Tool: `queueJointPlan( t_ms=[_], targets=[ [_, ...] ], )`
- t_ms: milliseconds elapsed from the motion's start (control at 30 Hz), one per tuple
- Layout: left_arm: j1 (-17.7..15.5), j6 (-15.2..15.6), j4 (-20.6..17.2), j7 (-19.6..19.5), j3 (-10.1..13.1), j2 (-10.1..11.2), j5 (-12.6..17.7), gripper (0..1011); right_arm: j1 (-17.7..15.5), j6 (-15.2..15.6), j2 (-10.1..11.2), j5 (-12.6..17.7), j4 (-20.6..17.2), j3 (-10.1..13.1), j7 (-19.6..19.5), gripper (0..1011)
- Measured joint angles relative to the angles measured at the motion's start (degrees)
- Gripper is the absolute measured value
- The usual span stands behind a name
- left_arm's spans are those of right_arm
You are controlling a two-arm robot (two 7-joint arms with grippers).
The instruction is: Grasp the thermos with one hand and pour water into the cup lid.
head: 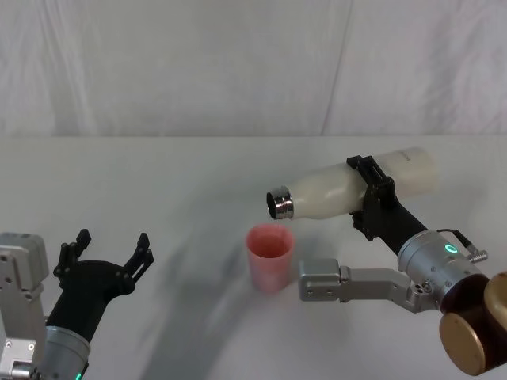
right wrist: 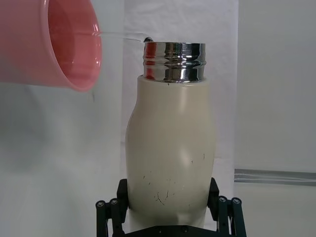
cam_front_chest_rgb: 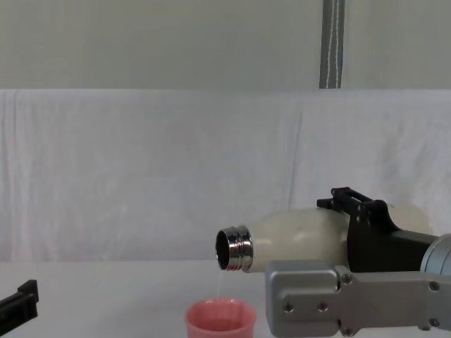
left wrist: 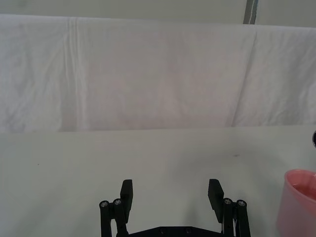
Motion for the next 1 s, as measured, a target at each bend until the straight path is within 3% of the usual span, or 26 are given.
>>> queueJointPlan(
  t_ms=[1000],
  targets=[
    [0.0, 0.0, 0.0, 0.0, 0.0, 0.0, 0.0, 1001, -0.3, 0.0, 1.0, -0.3, -1.2, 0.2, 0.1, 955]
  ],
)
